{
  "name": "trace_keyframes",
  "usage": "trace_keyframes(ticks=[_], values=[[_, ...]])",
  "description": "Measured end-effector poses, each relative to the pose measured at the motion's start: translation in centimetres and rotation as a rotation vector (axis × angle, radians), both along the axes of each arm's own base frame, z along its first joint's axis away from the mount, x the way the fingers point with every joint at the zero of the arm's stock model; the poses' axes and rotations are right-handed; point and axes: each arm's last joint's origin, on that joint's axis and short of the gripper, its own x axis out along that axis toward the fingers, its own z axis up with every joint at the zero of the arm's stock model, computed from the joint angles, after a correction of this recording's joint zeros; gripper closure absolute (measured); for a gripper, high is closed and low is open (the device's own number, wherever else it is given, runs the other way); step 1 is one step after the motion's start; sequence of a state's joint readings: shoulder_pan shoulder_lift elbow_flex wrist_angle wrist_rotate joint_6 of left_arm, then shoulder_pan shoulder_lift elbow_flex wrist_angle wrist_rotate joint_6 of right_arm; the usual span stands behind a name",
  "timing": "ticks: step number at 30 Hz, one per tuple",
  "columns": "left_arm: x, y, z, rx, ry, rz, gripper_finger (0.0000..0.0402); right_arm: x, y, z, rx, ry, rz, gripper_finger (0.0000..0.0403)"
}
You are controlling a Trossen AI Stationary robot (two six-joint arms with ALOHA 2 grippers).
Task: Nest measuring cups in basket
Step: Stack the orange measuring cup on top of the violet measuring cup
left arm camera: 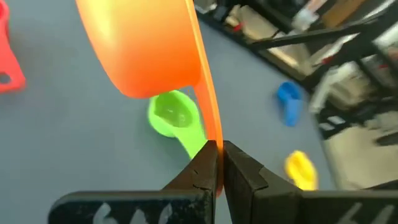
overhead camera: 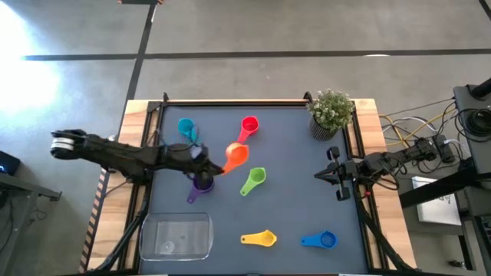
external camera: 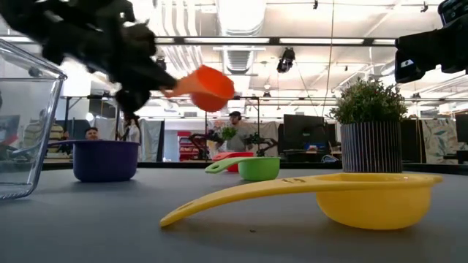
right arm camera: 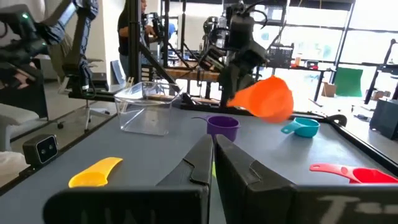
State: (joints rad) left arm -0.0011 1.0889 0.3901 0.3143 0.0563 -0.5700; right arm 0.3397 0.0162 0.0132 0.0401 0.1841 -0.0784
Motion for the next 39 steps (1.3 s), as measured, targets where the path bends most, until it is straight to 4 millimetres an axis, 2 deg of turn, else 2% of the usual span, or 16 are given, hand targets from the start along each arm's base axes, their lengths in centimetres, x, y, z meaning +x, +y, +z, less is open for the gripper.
trace_keyframes(ticks=[5,11,15,26,32,35,39], values=[[-3.2,-0.8,-1.4,-0.125,-0.007,-0.031,0.0402,0.0,0.0,0.0,0.0,0.0,0.0,0.0394],[-6.1,-1.6,-2.8,-0.285,-0.027,-0.109,0.0401,0.0,0.0,0.0,0.0,0.0,0.0,0.0394],[-7.5,-1.8,-3.6,-0.372,-0.016,-0.155,0.0402,0.0,0.0,0.0,0.0,0.0,0.0,0.0394],[-9.9,-1.9,-4.2,-0.477,0.134,-0.203,0.0401,0.0,0.0,0.0,0.0,0.0,0.0,0.0394],[-10.6,-1.7,-0.9,-0.414,0.051,-0.192,0.0401,0.0,0.0,0.0,0.0,0.0,0.0,0.0394],[-12.0,-1.4,0.6,-0.358,0.139,-0.127,0.0401,0.0,0.0,0.0,0.0,0.0,0.0,0.0394],[-14.8,-0.6,2.7,-0.27,0.256,0.042,0.0401,0.0,0.0,0.0,0.0,0.0,0.0,0.0394]])
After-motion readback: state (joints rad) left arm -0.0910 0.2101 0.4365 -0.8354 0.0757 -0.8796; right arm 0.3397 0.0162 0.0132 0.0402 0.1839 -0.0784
